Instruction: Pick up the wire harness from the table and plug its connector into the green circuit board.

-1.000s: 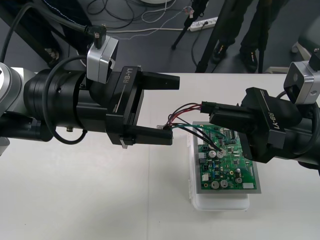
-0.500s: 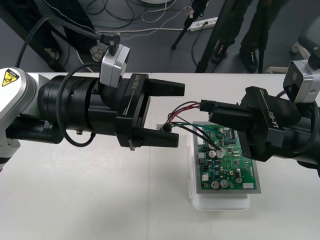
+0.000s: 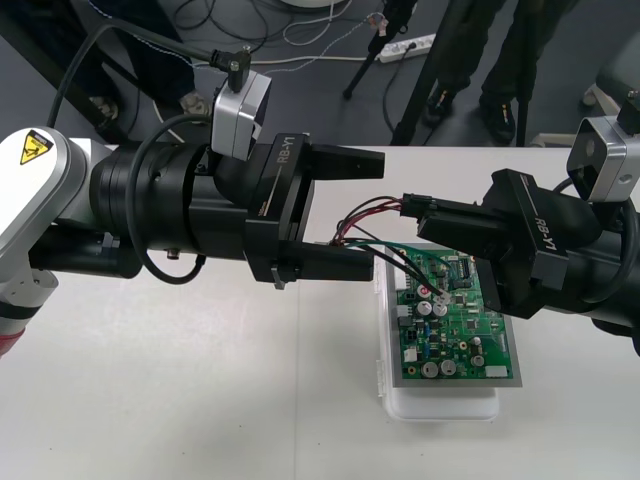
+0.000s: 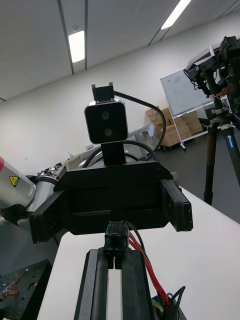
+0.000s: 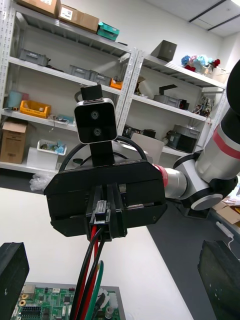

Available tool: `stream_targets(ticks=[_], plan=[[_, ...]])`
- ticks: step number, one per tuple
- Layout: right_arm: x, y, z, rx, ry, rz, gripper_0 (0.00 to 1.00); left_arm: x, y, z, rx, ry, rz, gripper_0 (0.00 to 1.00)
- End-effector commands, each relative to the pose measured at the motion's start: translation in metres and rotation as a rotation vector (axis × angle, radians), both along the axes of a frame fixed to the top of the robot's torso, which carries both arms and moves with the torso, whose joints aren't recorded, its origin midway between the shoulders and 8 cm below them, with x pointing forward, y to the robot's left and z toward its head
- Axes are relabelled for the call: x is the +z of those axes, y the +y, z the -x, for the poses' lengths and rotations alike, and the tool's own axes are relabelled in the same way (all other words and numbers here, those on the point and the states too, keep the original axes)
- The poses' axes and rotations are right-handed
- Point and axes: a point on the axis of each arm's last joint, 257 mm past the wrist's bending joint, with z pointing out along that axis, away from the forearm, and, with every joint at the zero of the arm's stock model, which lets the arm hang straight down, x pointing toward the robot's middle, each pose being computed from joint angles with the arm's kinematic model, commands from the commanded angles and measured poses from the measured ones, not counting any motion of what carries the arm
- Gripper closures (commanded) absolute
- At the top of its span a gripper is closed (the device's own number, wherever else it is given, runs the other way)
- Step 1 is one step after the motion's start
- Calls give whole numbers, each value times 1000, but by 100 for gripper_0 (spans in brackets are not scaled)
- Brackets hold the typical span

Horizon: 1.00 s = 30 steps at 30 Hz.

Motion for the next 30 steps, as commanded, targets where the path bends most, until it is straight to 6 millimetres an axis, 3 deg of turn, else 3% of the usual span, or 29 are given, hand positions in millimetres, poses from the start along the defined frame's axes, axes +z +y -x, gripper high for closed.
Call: stream_targets(ticks=[1,30], plan=[[11,7,3,15,-40,-23,100,9,-13,21,-88,2,-7,0],[13,7,1,9,-42,-29,100,9,-23,17,-95,27,6,0]])
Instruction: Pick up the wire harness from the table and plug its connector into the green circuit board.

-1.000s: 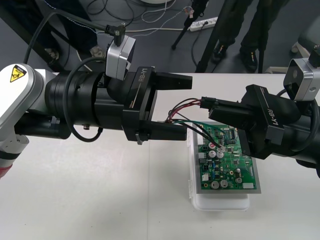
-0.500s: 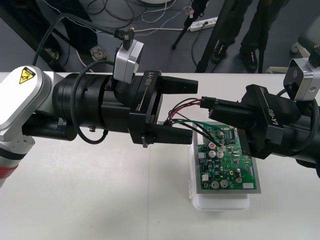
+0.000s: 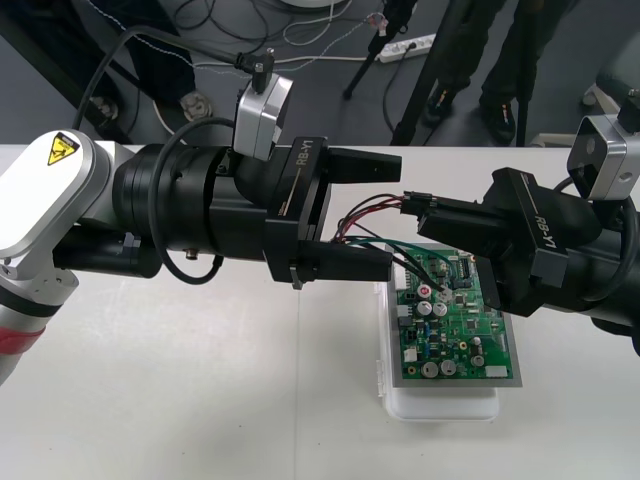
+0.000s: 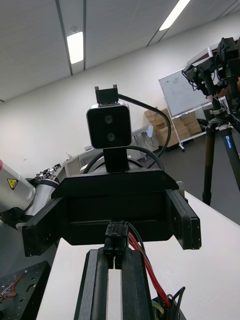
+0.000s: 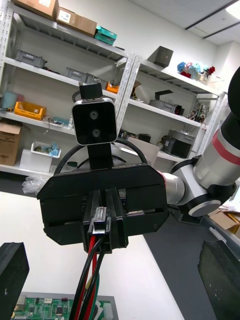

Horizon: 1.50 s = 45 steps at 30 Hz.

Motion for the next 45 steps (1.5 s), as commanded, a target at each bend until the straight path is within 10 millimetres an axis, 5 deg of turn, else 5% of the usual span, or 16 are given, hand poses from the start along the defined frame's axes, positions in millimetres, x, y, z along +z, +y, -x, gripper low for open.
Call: stream_targets(ticks=[1,7,8,9,42,43,45], plan=[[13,7,3,15,-43,-27,100,11,-10,18,-74,-3,-4,0],[13,7,3,14,-42,-29,100,12,-10,17,-73,-6,-2,0],[13,7,3,16,-43,-28,100,12,-10,18,-75,-8,-2,29],[13,7,3,16,-43,-28,100,12,-10,18,-76,-12,0,100],[12,3,4,13,-30,-38,100,16,-10,18,-72,-26,19,100],[11,2,3,8,-29,-35,93,16,-10,18,-72,-28,21,100],[12,0,2,2,-33,-33,47,16,-10,18,-72,-27,20,100]])
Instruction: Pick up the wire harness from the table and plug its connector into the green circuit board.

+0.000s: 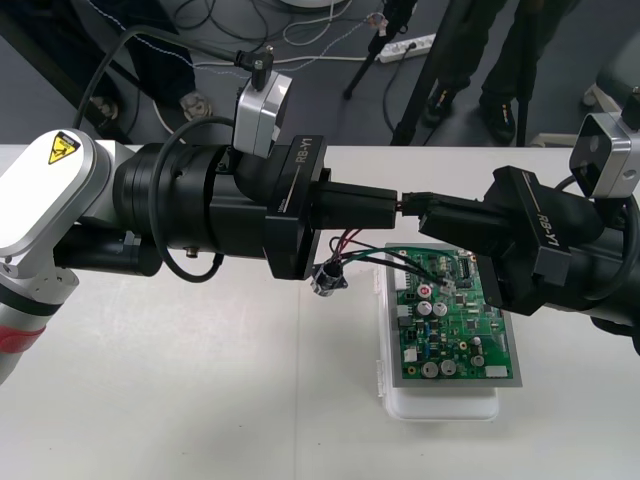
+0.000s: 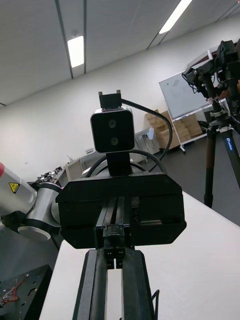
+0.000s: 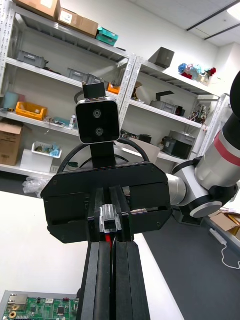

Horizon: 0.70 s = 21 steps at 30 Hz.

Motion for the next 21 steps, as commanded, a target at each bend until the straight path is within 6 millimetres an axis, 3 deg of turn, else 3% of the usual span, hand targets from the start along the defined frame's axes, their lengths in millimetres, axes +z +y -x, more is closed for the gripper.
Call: stream_targets(ticks=[1,5,15,21], plan=[[9,0,2,-3,-40,-16,28,16,-10,20,-73,-37,20,100],[8,-2,1,-7,-46,-8,0,17,-10,20,-73,-40,22,100],[-2,-12,-3,12,-18,-13,0,18,-6,19,-70,-51,27,100],[-3,-18,-5,-1,-40,11,0,18,5,9,-33,-63,26,100]])
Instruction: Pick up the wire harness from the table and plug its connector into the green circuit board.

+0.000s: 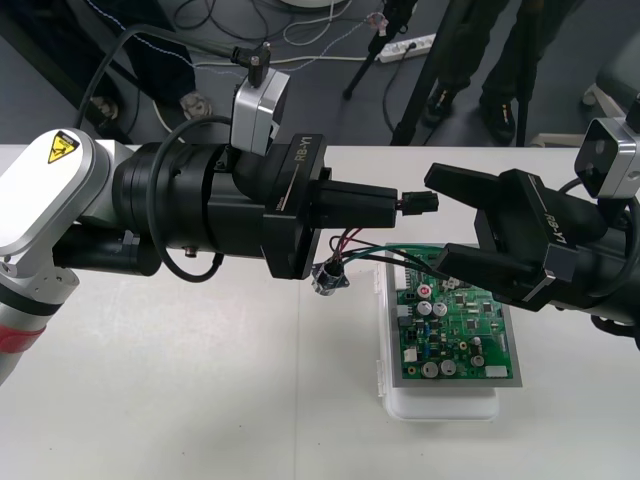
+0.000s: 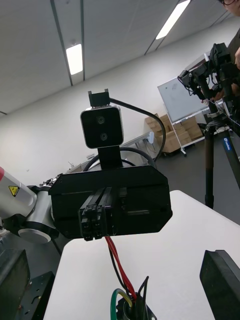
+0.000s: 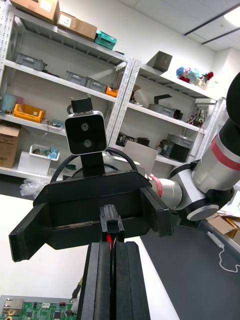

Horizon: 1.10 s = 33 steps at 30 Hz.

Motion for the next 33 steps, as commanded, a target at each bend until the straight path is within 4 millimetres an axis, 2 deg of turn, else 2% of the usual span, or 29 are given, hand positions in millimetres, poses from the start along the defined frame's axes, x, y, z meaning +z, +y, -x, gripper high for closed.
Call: stream_targets(ticks=[1,13,19,33], plan=[[3,-8,2,-7,-68,44,0,14,7,5,-16,-74,14,100],[8,-14,-1,-26,-89,50,0,2,34,-13,70,-71,10,100],[2,-21,-4,-38,-100,105,0,-7,51,-21,112,-75,-4,100],[-14,-42,-5,-42,-129,286,0,-34,91,-17,152,-91,-32,100]])
